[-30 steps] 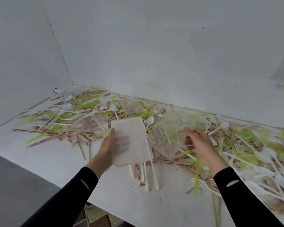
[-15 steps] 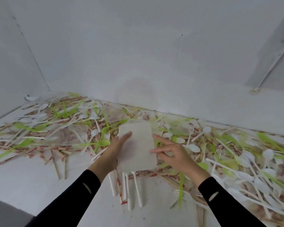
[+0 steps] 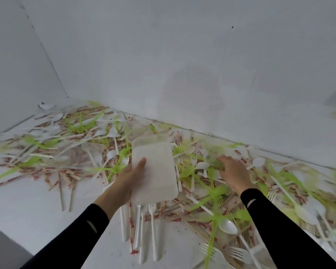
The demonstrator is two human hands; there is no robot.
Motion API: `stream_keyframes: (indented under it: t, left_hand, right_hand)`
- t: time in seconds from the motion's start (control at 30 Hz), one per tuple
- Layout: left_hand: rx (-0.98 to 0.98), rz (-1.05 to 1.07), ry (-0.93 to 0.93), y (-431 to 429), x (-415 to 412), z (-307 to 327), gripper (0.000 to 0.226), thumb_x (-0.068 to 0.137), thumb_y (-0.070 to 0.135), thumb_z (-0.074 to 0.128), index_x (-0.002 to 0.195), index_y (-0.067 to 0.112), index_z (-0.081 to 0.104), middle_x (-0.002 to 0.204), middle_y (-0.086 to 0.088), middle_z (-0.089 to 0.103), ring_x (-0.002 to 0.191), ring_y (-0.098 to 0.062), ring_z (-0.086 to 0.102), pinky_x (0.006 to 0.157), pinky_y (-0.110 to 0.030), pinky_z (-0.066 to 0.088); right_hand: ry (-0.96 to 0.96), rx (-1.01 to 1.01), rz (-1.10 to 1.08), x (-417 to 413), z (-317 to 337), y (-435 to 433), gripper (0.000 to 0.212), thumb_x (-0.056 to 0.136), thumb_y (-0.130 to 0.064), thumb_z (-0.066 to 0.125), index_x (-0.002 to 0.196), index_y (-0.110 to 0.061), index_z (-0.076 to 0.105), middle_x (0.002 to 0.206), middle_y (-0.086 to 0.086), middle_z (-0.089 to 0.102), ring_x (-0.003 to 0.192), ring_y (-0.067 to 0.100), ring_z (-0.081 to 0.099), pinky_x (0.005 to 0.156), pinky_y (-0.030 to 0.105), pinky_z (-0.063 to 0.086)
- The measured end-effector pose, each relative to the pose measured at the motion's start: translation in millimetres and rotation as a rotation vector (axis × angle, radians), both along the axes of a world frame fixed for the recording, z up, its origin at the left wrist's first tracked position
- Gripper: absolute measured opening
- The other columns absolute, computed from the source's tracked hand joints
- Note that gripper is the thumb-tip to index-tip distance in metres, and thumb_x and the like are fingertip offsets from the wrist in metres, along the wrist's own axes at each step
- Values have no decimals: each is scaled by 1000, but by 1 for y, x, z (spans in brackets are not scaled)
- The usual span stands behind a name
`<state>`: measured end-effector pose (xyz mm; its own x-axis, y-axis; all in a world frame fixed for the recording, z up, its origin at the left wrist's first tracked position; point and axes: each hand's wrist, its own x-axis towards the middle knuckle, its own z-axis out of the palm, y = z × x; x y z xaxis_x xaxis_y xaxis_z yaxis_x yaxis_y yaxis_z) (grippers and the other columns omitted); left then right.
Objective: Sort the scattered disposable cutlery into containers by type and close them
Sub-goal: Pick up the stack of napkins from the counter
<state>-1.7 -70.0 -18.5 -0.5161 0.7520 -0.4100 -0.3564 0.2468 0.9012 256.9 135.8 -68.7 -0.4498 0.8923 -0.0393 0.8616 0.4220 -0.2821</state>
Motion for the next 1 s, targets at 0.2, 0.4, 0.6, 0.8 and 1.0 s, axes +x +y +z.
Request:
stream_keyframes:
  t: [0.2, 0.4, 0.6, 0.8, 1.0]
  left_hand:
    - [-51, 21, 18, 1, -4, -15, 36, 92, 40, 64, 105, 7, 66, 79, -2, 72, 68, -17, 70, 54, -26, 54]
    - [116, -121, -180, 0, -9, -23, 49, 86, 4, 67, 133, 6, 52, 116, -16, 69, 100, -30, 70, 72, -40, 59]
    - [62, -41, -373, -3, -22, -11, 38, 99, 29, 42, 123, 5, 58, 106, -14, 70, 93, -32, 68, 72, -43, 58]
    - [110, -100, -237, -26, -78, 2, 58, 94, 58, 46, 125, 12, 63, 117, -15, 70, 109, -33, 66, 93, -49, 52]
    - [173, -85, -81, -65, -150, 2, 37, 95, 23, 63, 128, 9, 57, 119, -15, 69, 109, -32, 66, 91, -48, 55]
  right_hand:
    - [177, 262, -28, 3, -5, 3, 11, 96, -23, 56, 102, -16, 62, 81, -2, 67, 61, 16, 56, 53, 26, 38]
    - [657, 245, 84, -32, 38, -34, 13, 94, -20, 61, 99, -23, 50, 137, -15, 52, 44, 4, 50, 48, 28, 50]
    - [625, 223, 551, -85, 45, -99, 37, 90, -26, 57, 126, -15, 59, 112, -8, 68, 131, 5, 48, 105, 35, 47]
    - [520, 293, 832, -154, 27, -149, 10, 83, -20, 60, 90, -15, 65, 135, -7, 60, 131, 8, 50, 109, 33, 42]
    - [675, -161, 454, -237, 46, -163, 38, 92, -31, 56, 129, -28, 50, 157, -12, 25, 142, 1, 26, 113, 21, 29]
